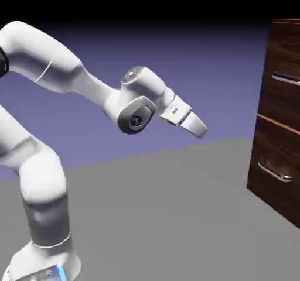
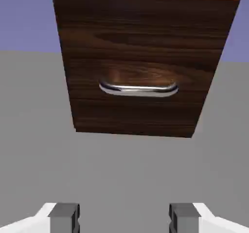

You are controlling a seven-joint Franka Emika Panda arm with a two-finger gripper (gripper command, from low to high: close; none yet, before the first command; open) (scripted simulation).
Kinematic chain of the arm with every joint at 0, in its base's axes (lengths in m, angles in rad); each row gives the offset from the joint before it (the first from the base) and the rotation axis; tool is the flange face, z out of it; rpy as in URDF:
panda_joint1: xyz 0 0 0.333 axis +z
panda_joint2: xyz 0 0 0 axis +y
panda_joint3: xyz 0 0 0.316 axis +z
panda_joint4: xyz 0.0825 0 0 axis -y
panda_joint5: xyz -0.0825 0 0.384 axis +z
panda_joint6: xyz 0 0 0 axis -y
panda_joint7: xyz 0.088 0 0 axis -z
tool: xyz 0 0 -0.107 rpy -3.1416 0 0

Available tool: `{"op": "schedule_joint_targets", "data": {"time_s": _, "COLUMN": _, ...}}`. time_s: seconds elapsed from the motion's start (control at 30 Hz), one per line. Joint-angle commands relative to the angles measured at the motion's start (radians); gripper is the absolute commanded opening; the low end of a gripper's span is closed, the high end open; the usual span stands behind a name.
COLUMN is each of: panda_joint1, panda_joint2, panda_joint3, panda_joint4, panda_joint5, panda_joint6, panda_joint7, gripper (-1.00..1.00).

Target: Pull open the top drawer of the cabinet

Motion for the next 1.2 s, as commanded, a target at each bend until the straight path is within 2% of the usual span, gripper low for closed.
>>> {"op": "schedule_joint_targets", "data": {"time_s": 0.0, "panda_joint1": -0.014, "panda_joint2": 0.026, "panda_joint3": 0.023, "panda_joint4": 0.012, "panda_joint5": -0.033, "panda_joint6": -0.008, "panda_joint7": -0.044, "gripper": 0.00}}
{"op": "schedule_joint_targets", "data": {"time_s": 1.17, "panda_joint1": -0.499, "panda_joint2": 0.931, "panda_joint3": 0.829, "panda_joint4": 0.447, "panda_joint5": -1.172, "panda_joint6": -0.273, "panda_joint7": -1.566, "gripper": 0.00}}
